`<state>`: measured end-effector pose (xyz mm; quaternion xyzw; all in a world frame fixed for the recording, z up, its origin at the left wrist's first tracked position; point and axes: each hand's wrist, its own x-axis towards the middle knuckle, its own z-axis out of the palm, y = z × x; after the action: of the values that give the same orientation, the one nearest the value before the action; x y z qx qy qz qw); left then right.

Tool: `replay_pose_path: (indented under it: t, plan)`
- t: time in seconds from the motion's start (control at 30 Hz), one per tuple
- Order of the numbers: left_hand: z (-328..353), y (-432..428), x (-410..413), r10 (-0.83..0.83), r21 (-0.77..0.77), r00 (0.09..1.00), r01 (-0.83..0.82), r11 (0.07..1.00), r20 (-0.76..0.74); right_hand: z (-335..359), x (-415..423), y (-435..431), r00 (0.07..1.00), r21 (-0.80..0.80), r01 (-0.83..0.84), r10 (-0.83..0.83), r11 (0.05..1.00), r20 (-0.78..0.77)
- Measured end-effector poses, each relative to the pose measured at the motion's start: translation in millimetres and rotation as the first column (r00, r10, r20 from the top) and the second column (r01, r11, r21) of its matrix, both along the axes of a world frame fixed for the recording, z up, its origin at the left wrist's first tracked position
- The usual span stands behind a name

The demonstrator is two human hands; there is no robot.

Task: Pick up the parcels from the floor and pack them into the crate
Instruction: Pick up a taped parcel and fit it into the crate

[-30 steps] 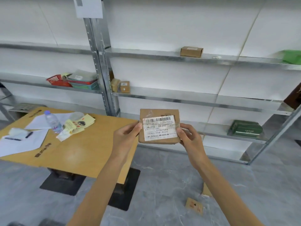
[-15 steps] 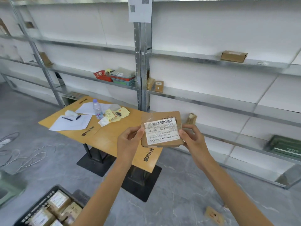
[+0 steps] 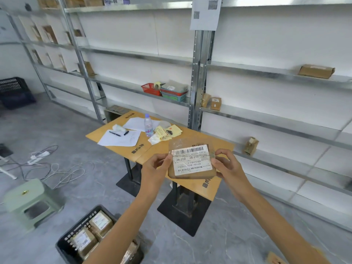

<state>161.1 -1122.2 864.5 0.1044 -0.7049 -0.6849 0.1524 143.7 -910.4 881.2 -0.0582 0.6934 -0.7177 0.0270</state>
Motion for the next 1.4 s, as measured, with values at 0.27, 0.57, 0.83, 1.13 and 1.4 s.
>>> replay_pose_path:
  t: [0.27, 0.57, 0.83, 1.13, 1.4]
  plan:
    - [4, -149, 14, -0.061, -0.096, 0.998, 0.059, 0.994, -0.010, -6, 19, -148, 0.999, -0.005, 0.039, -0.039, 0.999, 0.024]
    - [-32, -276, 10, -0.110, -0.173, 0.988, 0.128, 0.977, 0.108, -52, 25, -267, 0.982, -0.054, 0.043, -0.033, 0.998, 0.185]
    - [-66, -327, -50, -0.121, -0.173, 0.964, 0.165, 0.971, 0.238, -94, -36, -315, 0.961, -0.066, 0.031, -0.012, 0.997, 0.276]
    - [-100, -368, -121, -0.113, -0.167, 0.936, 0.177, 0.970, 0.333, -136, -107, -357, 0.907, -0.107, 0.028, 0.020, 0.994, 0.420]
    - [-123, -424, -151, -0.229, -0.117, 0.892, 0.294, 0.949, 0.390, -154, -120, -401, 0.891, -0.070, 0.010, 0.023, 0.997, 0.454]
